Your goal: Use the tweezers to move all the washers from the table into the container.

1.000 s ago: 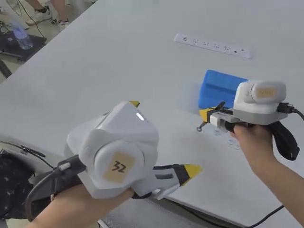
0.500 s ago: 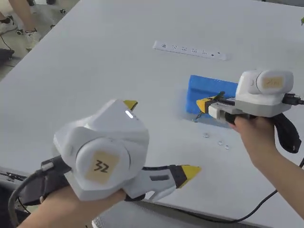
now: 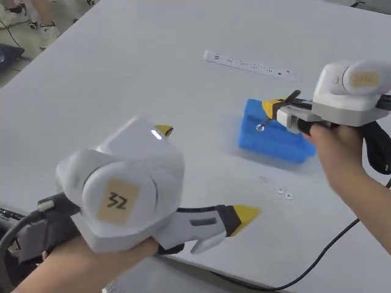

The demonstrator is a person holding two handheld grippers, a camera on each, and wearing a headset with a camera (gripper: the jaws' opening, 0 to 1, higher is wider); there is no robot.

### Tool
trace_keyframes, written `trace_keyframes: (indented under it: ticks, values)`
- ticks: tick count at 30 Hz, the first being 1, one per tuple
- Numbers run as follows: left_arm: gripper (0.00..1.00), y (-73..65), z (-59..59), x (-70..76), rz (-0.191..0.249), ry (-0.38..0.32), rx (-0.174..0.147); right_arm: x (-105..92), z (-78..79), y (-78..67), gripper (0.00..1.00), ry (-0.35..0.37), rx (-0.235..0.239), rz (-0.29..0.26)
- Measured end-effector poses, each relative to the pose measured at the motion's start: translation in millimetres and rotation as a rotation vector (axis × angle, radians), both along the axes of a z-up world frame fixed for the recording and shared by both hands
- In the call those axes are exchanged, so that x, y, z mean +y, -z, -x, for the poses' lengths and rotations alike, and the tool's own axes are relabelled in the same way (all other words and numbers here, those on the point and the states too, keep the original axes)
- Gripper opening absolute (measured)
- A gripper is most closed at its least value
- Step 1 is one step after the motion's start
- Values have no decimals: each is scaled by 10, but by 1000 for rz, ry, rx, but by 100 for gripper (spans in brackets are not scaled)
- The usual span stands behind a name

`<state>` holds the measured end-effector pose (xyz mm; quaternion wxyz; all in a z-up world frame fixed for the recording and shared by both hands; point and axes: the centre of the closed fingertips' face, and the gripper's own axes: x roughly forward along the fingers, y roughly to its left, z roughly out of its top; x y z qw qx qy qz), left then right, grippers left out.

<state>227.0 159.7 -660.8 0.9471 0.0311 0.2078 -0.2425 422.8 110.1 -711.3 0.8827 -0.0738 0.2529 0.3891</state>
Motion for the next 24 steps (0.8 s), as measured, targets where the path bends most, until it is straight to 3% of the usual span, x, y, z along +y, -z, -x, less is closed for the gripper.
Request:
trace_keyframes:
  ticks: [7, 12, 15, 19, 24]
  values:
    - [99, 13, -52, 10, -23, -44, 9, -49, -300, 144, 4, 18, 15, -7]
    - [99, 58, -88, -3, -5, -71, 22, -174, -468, 365, 4, 37, 33, 13]
    - [99, 89, -108, -34, -6, -60, 19, -289, -519, 458, 4, 57, 49, 37]
    - [99, 129, -129, -5, -50, -57, 14, -442, -539, 561, 4, 111, 86, 16]
    - [99, 183, -182, 45, -21, -92, 26, -475, -538, 716, 4, 96, 101, 48]
